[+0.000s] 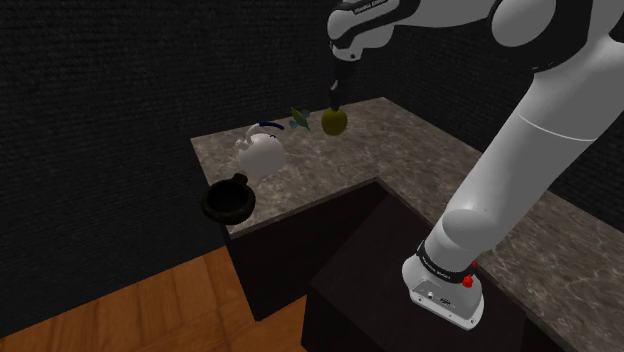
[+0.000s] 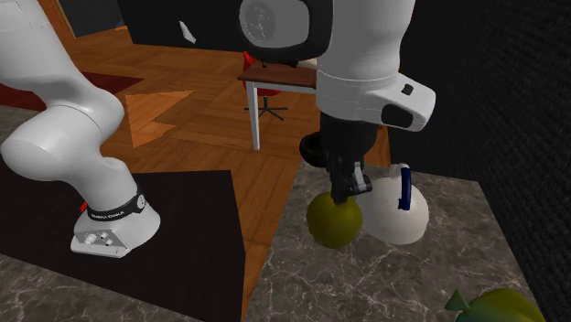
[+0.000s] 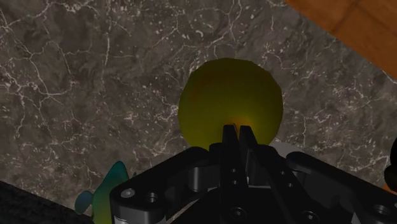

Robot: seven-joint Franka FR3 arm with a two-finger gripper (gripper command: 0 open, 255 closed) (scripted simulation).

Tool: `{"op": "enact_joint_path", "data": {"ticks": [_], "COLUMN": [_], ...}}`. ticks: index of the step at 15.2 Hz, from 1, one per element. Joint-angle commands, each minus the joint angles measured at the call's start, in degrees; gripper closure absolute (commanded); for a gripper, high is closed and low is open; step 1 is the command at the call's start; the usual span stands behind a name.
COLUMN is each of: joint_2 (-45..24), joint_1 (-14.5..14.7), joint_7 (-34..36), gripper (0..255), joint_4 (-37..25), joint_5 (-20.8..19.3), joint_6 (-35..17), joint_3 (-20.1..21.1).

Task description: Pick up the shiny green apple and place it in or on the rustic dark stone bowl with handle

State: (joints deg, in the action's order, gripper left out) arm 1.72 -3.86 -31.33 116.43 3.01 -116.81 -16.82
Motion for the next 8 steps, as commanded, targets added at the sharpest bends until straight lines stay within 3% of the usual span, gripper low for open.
{"op": "enact_joint_path", "data": {"ticks": [1, 8], "joint_2": [0.51, 2.51], "joint_1": [0.66, 5.2], "joint_7": [1.5, 11.56], "gripper": [255, 255], "joint_4": [-0.38, -0.04], "joint_5": [-0.21, -0.88], "joint_6": [0.81, 1.96], "joint_3": [0.71, 5.89]}}
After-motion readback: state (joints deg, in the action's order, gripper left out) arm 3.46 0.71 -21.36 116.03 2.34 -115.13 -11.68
